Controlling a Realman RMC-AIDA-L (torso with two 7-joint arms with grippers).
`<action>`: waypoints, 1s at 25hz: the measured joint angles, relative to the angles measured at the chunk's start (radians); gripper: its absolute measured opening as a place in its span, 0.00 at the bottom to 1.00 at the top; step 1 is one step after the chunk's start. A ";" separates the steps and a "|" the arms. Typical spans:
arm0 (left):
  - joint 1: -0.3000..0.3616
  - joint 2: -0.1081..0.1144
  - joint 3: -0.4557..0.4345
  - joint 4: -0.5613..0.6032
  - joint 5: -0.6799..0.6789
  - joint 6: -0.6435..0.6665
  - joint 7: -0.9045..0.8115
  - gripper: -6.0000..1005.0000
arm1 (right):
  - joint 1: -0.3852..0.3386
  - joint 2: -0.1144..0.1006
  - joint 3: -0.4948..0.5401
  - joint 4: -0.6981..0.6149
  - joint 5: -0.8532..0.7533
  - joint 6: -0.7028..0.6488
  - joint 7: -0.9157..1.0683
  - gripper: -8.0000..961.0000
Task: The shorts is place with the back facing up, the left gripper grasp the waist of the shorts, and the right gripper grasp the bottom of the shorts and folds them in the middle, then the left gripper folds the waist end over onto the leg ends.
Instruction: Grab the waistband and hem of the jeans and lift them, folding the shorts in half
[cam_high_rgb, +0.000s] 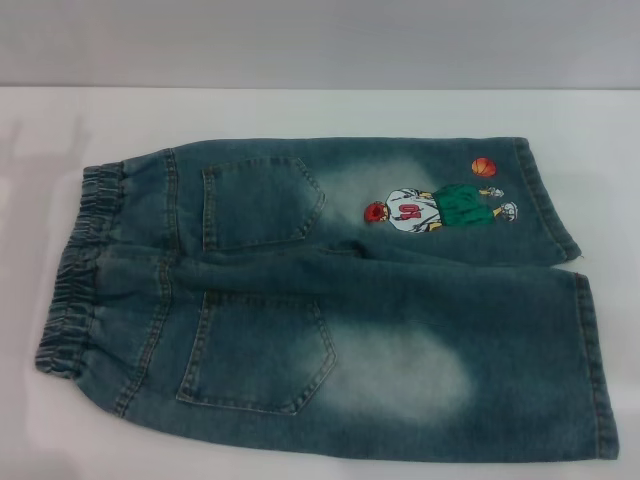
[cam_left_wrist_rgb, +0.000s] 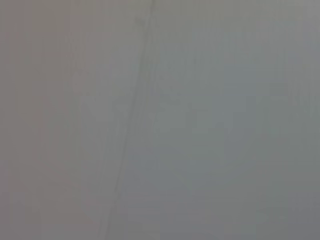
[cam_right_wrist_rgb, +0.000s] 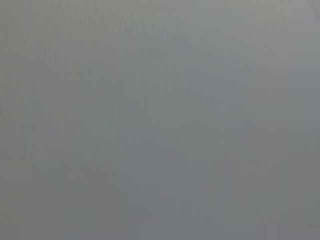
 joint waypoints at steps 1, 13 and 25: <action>0.002 -0.001 0.002 -0.002 0.001 0.004 -0.004 0.86 | -0.003 0.001 -0.004 0.004 0.000 0.000 0.003 0.73; 0.037 -0.004 0.128 -0.021 0.007 0.018 -0.008 0.86 | -0.014 0.002 -0.051 0.080 -0.001 0.008 0.088 0.73; 0.124 0.024 0.337 0.059 0.055 -0.038 -0.271 0.86 | -0.051 0.003 -0.134 0.120 -0.003 0.010 0.153 0.73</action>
